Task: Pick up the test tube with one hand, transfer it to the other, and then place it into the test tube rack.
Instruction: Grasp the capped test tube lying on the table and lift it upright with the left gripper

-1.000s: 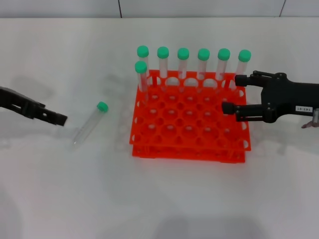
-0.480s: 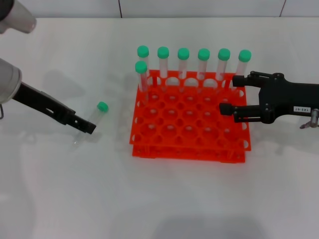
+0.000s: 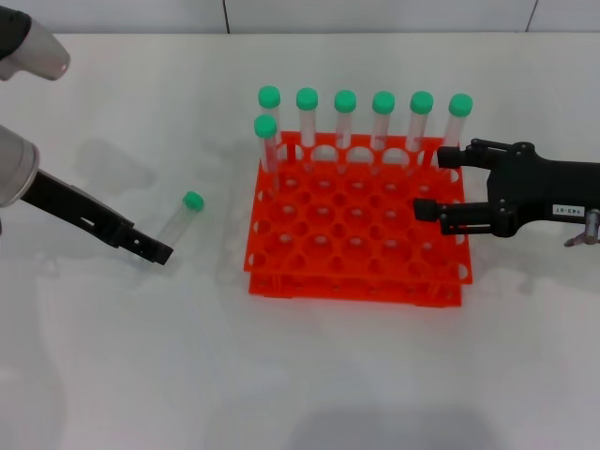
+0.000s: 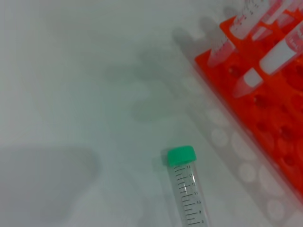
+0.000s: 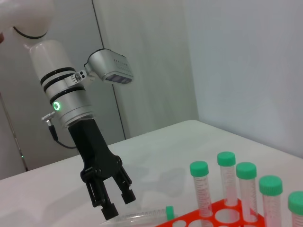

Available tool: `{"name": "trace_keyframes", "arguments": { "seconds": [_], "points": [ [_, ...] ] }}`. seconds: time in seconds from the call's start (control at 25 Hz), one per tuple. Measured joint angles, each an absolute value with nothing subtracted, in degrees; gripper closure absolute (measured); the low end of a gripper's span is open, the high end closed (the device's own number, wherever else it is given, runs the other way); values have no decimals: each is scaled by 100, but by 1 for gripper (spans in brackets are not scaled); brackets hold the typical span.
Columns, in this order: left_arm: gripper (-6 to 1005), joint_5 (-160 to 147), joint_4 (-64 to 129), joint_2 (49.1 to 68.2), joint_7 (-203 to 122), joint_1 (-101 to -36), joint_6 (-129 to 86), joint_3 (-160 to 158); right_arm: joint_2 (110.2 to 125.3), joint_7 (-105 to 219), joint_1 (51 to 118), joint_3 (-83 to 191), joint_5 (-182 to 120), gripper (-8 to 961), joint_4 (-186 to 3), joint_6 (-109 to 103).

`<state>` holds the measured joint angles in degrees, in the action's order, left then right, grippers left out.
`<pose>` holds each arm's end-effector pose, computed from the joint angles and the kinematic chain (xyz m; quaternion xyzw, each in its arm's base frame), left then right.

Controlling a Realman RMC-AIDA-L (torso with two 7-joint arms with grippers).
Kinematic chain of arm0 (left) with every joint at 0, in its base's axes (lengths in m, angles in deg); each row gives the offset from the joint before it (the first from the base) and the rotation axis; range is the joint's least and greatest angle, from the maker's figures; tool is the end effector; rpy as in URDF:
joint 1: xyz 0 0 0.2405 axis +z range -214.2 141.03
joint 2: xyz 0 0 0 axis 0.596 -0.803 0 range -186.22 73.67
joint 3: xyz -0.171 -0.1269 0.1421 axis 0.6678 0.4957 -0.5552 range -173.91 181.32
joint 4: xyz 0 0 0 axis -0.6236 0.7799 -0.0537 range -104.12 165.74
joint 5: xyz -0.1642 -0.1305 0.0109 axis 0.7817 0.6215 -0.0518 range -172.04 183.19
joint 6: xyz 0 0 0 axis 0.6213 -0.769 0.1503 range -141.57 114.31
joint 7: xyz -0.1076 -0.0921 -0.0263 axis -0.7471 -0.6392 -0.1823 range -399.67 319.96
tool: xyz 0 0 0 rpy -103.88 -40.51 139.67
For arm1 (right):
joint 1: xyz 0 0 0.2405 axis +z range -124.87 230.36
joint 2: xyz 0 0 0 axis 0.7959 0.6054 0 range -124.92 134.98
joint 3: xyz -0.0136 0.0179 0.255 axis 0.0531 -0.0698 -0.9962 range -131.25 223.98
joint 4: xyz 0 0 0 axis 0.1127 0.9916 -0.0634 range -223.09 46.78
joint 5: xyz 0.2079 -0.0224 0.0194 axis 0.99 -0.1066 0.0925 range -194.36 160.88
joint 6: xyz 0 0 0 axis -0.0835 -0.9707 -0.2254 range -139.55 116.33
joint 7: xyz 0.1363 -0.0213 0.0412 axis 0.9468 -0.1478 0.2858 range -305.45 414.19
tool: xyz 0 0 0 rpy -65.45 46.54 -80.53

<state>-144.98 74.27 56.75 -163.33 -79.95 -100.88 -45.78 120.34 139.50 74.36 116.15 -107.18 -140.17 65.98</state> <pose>-0.2677 0.3772 0.0304 -0.8986 -0.4087 0.1182 0.1075 0.2307 0.3347 0.0072 -0.9442 0.1630 0.2418 0.1532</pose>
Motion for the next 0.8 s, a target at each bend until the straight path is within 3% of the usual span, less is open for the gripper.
{"name": "trace_keyframes", "arguments": {
  "seconds": [0.8],
  "points": [
    [188,-14645,7291,5693,-16353,-8060,-10039,-4671,12042,13944,7436,11615,-10718,96,-14009,6600]
  ]
}}
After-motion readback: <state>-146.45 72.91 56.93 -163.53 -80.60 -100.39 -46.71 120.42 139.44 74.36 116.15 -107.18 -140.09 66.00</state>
